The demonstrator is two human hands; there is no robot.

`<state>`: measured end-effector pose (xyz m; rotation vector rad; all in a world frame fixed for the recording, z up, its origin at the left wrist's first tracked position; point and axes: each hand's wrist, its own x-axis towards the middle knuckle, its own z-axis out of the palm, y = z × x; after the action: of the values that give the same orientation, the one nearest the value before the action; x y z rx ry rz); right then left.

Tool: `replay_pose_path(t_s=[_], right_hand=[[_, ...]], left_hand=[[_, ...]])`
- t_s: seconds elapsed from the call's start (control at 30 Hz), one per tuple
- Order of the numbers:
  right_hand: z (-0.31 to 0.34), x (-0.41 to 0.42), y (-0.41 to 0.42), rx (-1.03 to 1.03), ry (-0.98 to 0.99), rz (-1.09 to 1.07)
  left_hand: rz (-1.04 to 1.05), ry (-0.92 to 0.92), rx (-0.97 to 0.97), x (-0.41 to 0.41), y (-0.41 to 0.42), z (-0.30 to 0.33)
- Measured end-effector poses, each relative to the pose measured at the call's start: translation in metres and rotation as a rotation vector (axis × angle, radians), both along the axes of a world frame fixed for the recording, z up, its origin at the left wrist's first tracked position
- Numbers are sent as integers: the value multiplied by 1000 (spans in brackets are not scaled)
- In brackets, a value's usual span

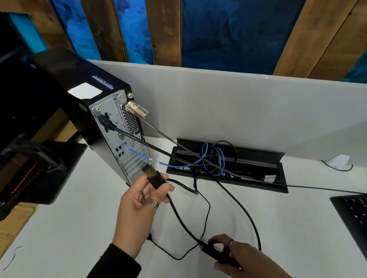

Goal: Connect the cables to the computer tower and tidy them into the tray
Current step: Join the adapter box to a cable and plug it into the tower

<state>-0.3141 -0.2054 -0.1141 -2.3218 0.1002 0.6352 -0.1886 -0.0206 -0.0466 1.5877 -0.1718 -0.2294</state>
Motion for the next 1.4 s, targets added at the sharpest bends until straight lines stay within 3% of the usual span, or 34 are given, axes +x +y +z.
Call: replay_pose_path(t_s=[0.37,0.63,0.9,1.13,1.4], right_hand=[[12,10,6,42,139,73],[8,18,18,-39,-62,81],[21,44,48,42,-246,-52],[14,44,52,86,-289,-116],[13,32,37,117,-225,-157]], left_hand=[[-5,-34,38,-1,5,-5],[-49,-123,148,-8,7,-8],[-116,-218,249,-18,4,-7],[-145,-339,303,-17,4,-5],[-155,-308,281,-20,3,-5]])
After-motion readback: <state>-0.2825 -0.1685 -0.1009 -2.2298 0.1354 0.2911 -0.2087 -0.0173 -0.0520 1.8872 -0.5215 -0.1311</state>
